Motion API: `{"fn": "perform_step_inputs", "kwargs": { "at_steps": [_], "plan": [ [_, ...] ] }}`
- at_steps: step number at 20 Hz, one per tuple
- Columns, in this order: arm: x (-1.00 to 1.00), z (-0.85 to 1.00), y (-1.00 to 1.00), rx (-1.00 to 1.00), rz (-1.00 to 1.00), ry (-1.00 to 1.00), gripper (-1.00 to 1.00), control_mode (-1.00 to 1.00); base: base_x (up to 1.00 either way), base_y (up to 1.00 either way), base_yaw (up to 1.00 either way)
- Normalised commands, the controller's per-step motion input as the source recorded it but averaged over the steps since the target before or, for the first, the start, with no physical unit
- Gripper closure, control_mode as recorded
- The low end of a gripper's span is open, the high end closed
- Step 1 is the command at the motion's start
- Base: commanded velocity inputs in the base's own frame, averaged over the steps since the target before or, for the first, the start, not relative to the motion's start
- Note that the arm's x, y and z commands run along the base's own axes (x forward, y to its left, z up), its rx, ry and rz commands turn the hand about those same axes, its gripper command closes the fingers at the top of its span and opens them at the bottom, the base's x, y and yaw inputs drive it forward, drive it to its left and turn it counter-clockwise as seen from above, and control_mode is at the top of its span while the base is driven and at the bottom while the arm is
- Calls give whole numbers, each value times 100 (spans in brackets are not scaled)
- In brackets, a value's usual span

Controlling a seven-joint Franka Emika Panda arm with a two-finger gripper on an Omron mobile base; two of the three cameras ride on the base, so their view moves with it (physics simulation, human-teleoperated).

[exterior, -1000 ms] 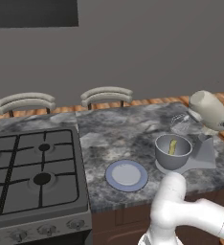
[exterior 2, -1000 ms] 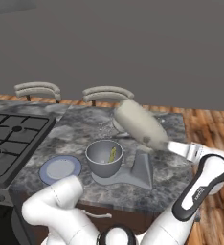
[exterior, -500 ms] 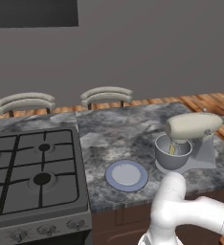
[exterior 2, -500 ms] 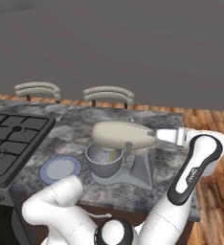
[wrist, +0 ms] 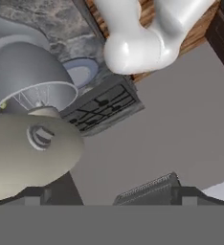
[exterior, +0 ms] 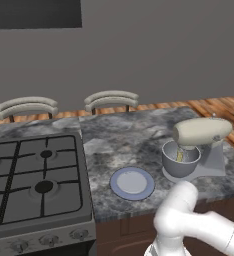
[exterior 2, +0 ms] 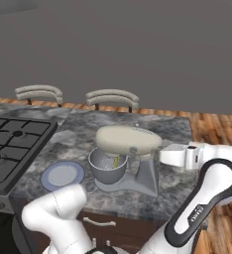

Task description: Add butter and sugar cubes to the stand mixer bowl and then turn on the stand mixer to begin making frosting.

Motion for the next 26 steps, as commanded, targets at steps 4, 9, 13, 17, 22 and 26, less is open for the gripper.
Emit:
{"fn": "perform_step_inputs", "kwargs": {
  "at_steps": [4,9,13,17,22,26],
  "plan": [
    [-84,-2,36,-12,-4,-45,-100,-100,0,0,0],
    [-38,-31,53,-14,-3,-51,-100,-100,0,0,0],
    [-3,-40,39,-11,-16,-51,-100,-100,0,0,0],
    [0,-37,31,-12,-23,-49,-100,-100,0,0,0],
    [0,-40,33,-13,-26,-49,-100,-100,0,0,0],
    [0,-41,42,-10,-26,-40,-100,-100,0,0,0]
  ]
}}
